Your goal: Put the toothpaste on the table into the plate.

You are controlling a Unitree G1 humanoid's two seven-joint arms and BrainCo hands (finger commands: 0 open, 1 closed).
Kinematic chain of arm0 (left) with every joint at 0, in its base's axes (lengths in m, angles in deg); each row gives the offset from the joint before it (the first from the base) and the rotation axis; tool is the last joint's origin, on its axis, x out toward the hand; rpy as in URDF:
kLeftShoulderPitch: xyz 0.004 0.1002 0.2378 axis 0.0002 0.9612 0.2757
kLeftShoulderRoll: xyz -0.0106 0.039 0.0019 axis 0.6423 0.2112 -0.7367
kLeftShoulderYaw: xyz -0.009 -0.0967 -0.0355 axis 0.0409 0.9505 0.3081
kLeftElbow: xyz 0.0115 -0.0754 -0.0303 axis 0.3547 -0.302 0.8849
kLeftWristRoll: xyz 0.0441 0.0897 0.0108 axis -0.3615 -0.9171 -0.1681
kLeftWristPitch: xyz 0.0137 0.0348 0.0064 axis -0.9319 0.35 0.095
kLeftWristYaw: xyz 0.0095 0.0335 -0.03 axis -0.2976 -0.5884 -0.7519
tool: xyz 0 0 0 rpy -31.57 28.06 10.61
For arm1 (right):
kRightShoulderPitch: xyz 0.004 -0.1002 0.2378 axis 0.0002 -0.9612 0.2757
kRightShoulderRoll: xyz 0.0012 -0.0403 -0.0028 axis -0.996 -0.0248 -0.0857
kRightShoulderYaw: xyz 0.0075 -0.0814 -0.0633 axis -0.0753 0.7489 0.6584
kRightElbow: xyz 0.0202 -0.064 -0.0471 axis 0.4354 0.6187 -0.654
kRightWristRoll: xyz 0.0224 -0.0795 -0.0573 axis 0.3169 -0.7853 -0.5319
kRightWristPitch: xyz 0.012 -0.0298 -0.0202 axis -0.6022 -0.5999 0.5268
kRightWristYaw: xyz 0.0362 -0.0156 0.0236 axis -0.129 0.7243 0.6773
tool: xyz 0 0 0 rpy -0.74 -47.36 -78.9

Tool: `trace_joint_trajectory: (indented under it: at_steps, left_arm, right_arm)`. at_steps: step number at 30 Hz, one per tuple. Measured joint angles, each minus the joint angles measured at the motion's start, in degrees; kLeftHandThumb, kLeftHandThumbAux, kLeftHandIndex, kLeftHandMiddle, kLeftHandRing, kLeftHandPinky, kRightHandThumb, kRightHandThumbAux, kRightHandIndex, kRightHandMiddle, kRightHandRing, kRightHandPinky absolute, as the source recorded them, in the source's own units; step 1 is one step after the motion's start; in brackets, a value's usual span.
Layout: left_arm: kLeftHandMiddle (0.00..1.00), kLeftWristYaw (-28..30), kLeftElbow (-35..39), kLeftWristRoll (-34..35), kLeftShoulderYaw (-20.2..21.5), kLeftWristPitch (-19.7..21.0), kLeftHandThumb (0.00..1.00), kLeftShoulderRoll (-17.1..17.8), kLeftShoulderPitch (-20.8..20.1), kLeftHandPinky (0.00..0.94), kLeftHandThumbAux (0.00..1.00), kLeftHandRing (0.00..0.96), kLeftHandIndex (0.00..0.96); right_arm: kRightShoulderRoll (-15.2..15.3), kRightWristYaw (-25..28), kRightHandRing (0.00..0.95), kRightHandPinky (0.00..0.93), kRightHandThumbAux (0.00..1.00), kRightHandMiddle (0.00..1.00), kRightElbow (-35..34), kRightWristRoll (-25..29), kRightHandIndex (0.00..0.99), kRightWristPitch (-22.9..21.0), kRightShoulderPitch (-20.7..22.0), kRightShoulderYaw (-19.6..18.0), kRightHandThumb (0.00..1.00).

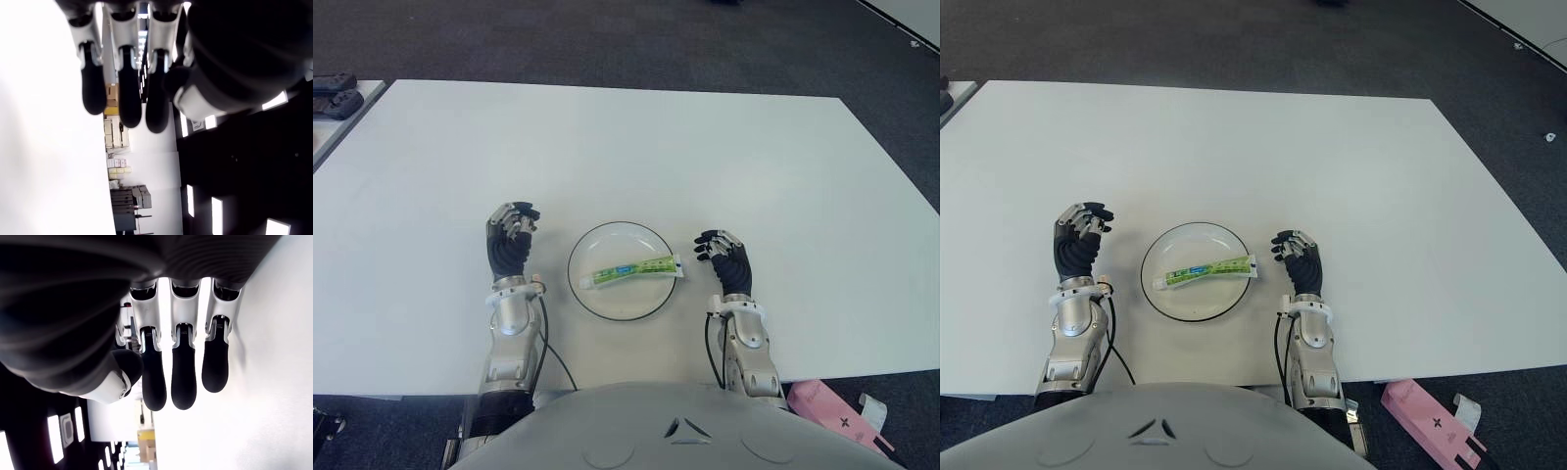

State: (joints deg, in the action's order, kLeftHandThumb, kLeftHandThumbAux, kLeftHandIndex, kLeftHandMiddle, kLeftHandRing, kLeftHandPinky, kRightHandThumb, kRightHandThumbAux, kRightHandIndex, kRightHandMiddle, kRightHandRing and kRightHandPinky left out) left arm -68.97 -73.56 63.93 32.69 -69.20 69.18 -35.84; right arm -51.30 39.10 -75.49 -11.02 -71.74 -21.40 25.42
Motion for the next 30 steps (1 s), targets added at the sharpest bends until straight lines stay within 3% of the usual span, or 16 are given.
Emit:
trace_joint_trajectory:
  at_steps: [12,30]
  left_arm:
    - [0.52,5.6,-3.5,1.1,-0.1,-2.4,0.71,1.9,-0.2,0.519,0.719,0.504,0.436]
    - [0.521,15.8,-4.9,2.2,-1.8,2.4,0.707,6.0,-0.2,0.522,0.72,0.514,0.433]
  right_arm:
    - [-0.1,0.0,0.51,0.515,0.725,0.503,0.5,0.0,0.43,-0.2,0.8,-0.7,0.711]
    - [-0.1,0.0,0.494,0.504,0.726,0.49,1.0,-0.1,0.429,-1.9,2.4,-1.3,0.709]
